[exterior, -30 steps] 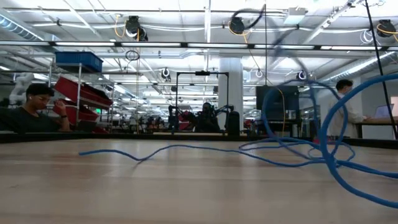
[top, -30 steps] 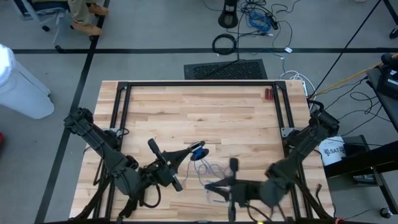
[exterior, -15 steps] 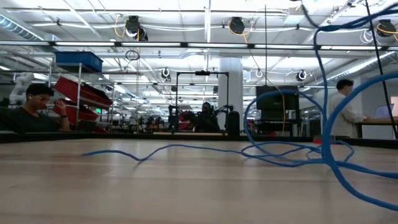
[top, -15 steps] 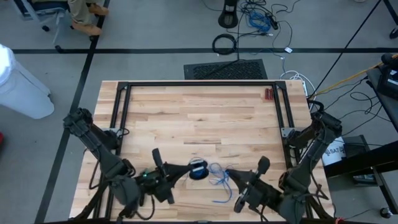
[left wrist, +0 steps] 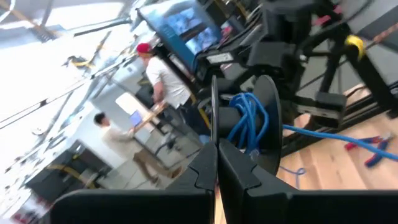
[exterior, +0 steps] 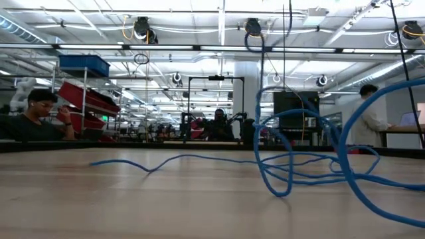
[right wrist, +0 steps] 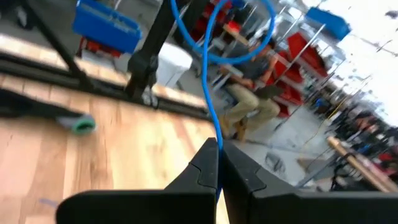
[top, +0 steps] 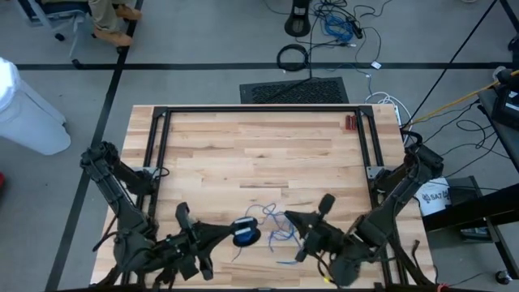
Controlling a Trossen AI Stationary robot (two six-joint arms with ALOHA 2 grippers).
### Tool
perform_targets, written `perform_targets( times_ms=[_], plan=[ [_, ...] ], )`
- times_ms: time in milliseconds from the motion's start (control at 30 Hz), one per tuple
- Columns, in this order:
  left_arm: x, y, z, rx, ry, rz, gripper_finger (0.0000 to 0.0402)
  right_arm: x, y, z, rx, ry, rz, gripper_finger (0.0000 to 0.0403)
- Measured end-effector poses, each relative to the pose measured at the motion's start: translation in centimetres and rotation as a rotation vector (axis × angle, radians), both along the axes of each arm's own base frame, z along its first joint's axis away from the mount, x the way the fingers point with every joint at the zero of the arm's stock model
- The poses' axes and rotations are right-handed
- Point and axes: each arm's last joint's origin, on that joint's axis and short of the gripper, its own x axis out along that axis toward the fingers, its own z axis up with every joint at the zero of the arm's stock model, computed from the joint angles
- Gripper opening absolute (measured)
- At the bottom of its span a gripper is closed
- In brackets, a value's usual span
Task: Coil cords
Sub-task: Uncoil the blue wire from the black spool
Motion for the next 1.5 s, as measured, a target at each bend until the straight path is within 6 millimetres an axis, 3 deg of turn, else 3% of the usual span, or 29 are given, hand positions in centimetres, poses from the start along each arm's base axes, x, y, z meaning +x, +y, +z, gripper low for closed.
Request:
perform_targets(
  times_ms=[433,633,867,1200,1500],
  plan=[
    [-0.8,0.6,1.7,-0.056,-0.053,0.113,0.0008,0.2,-4.4,-3.1,0.204,0.274,-0.080,0.0000],
    [-0.9,2.0,2.9,-0.098,-0.100,0.129,0.0008,-0.4,-5.0,-3.6,0.274,0.372,-0.099,0.0000],
    [0.0,2.4,2.5,-0.083,-0.084,0.156,0.0008,-0.6,-4.7,-4.0,0.395,0.480,-0.051,0.0002],
    [0.2,2.5,1.9,-0.093,-0.074,0.176,0.0008,-0.9,-3.6,-2.9,0.383,0.460,0.025,0.0054],
    [1.3,3.3,0.9,-0.110,-0.069,0.207,0.0008,2.2,-1.4,-1.1,0.239,0.163,0.160,0.0117]
  ],
)
